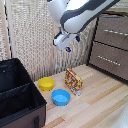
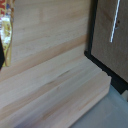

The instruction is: Kindly move your gripper toward the top drawer's handle. With caution, hold the handle robustly using your gripper and pull open the top drawer. Let the handle go. Relocate your gripper to the bowl placed in the background. Gently hold the bowl using your gripper. Bring the gripper and the bowl to the ajar drawer. Softly release the bowl into it.

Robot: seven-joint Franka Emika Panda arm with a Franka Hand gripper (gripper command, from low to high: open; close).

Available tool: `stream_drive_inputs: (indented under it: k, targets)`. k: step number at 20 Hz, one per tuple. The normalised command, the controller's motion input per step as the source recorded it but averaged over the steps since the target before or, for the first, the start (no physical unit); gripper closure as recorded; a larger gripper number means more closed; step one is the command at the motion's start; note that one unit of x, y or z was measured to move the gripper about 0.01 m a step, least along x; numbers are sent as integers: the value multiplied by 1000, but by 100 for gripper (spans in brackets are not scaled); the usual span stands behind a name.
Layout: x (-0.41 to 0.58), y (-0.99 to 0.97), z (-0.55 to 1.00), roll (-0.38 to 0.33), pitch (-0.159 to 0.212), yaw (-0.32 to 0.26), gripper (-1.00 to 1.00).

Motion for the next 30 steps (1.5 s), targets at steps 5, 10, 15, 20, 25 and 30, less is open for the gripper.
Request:
stream_drive_inputs:
  k: [5, 10, 15, 20, 25, 30]
  targets:
    - [75, 0, 102, -375, 21, 68, -100]
    - [178, 0, 94, -375, 21, 43, -100]
    - [109, -306, 162, -306, -3, 17, -100]
    - [0, -703, 228, -196, -66, 12, -100]
    - [3, -785, 213, -161, -66, 14, -100]
    - [117, -720, 68, -137, -47, 51, -100]
